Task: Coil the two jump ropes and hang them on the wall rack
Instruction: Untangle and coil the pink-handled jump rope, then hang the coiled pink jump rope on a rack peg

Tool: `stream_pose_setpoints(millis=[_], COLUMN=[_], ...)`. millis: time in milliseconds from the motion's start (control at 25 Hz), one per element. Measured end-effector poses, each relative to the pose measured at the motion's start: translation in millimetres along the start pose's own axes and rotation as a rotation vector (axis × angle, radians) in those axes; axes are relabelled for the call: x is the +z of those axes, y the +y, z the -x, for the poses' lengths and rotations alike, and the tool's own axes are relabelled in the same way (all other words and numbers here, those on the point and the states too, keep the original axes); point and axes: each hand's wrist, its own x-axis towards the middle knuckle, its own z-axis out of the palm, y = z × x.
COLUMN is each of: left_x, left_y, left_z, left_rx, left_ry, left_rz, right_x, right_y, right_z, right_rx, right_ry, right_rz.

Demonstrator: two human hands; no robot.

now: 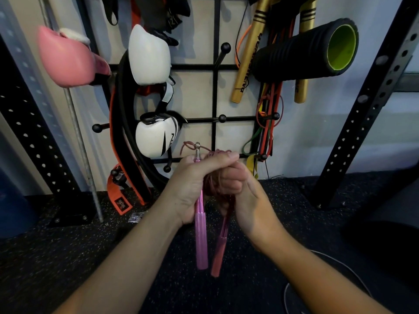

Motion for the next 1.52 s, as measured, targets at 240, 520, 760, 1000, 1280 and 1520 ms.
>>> stream_pose_setpoints(millis=[240,520,760,1000,1280,1520], left_x=[18,21,14,14,24,44], left_y=[-6,-5,-4,-1,14,47], left_z=[1,4,-2,-2,-8,-66], left_rx=[0.203,0.428,0.433,0.19,0.267,0.48], left_ry=[0.246,0.294,0.282,0.177,0.234,0.287], left_rz=[-0.291,-0.705,-0.786,-0.935,-0.683,-0.639], right_x=[-9,-17,-24,-30,-39,-52], right_y=[-9,-32,-37,-47,-66,-102], right_z=[-4,-5,-2,-4,-14,-66], right_rx=[-0.114,-0.192,-0.1,-0.058,-0.074,-0.131], right_ry=[0.025,0.088,0.091,0.154,0.156,0.188], right_rz=[0.302,0.526,0.484,0.331,0.221,0.162])
